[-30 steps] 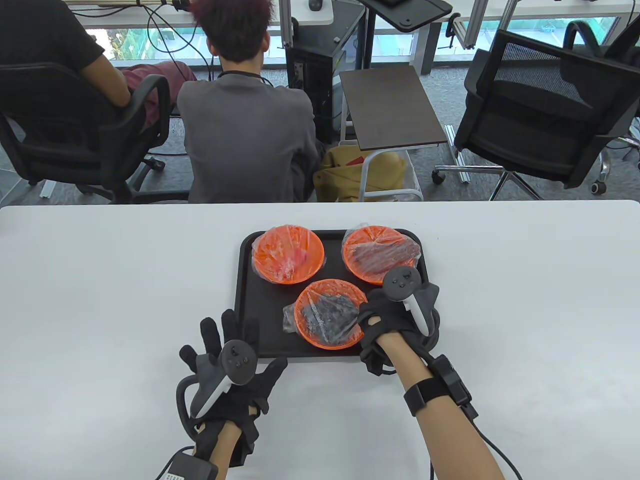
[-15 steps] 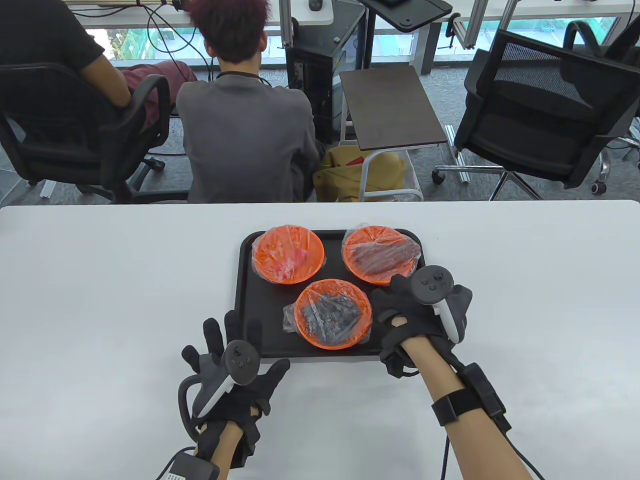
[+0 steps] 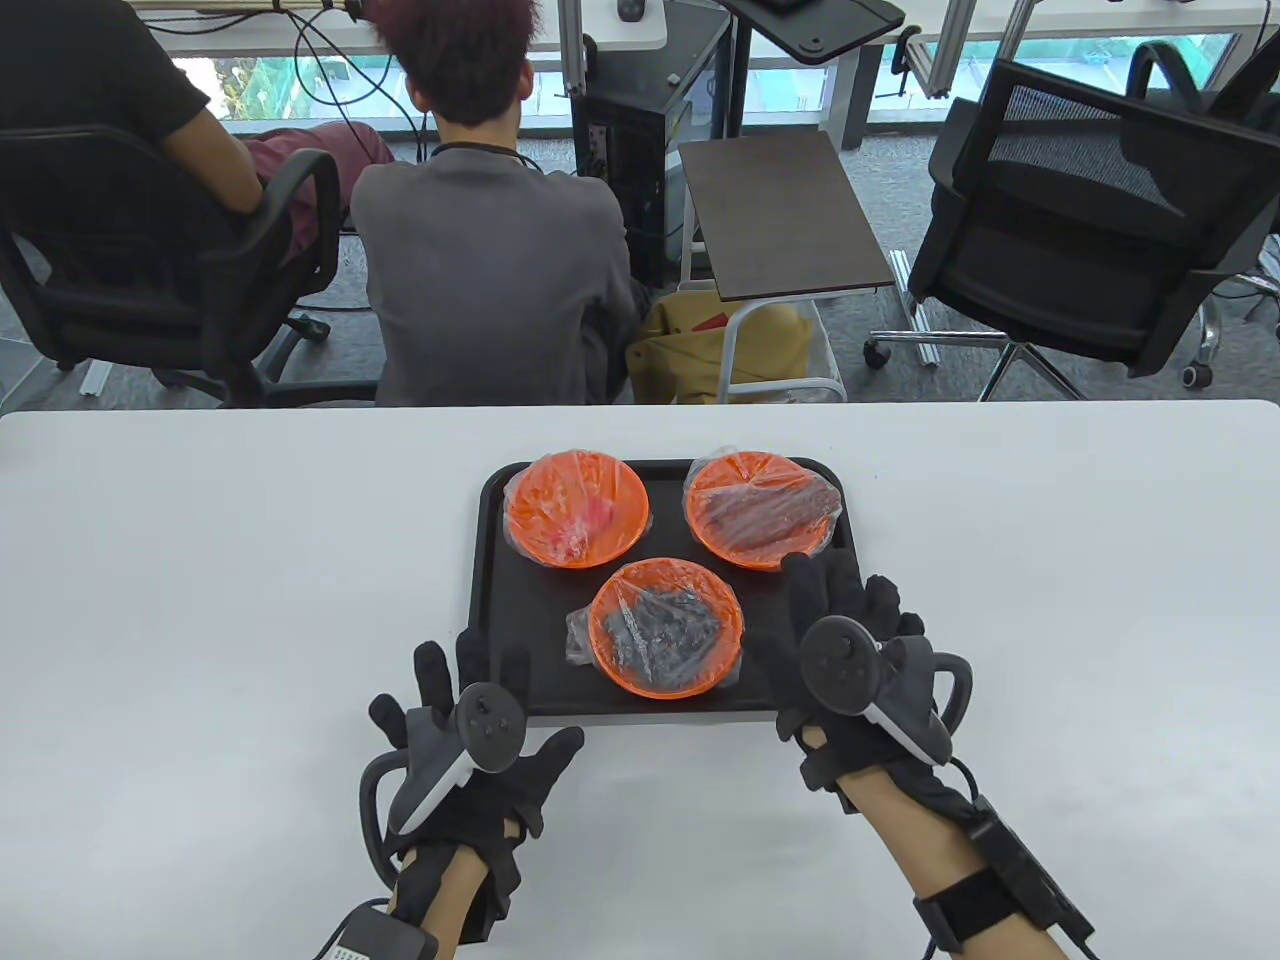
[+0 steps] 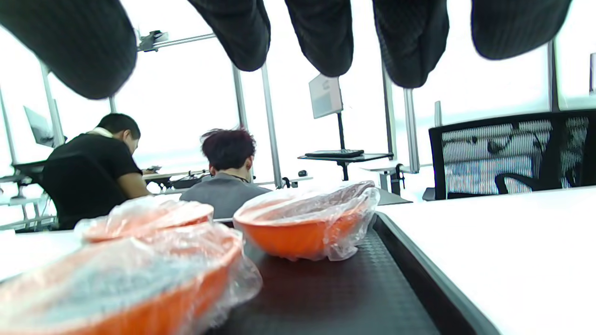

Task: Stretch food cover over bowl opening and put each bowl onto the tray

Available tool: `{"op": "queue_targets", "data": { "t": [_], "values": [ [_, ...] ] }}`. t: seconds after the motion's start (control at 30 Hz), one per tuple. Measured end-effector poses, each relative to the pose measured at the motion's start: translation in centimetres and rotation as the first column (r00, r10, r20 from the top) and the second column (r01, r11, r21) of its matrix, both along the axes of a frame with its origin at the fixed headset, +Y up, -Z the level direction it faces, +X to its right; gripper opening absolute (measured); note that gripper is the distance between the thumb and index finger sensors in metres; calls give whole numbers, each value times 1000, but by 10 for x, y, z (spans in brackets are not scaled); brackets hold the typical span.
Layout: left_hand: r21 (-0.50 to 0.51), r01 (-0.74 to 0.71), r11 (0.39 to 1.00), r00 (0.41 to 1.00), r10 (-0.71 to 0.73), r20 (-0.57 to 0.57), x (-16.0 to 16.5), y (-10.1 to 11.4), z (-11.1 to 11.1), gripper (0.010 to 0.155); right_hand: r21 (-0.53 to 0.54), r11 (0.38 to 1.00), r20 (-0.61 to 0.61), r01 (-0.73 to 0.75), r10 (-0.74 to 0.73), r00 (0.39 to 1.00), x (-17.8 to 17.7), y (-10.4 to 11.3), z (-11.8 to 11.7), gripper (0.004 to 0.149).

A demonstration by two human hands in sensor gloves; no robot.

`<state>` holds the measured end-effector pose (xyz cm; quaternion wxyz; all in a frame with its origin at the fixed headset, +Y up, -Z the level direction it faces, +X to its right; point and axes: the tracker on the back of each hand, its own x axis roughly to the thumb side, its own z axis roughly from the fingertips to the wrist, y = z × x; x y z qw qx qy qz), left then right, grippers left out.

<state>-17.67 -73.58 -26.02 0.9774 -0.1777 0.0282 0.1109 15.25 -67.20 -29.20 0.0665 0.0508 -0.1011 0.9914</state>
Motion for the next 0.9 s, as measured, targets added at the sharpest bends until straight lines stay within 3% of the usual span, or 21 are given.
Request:
{"op": "queue_targets", "data": {
  "t": [0.4,0.9],
  "values": [
    [-7,16,1000,1000,-15,20,5,-2,2,92,-59,992,-147,-114,104,984,1,-48,32,96],
    [-15,26,1000,999,-26,21,8,-5,2,92,-203,972,-194,-117,77,978,8,-64,35,98]
  ]
}}
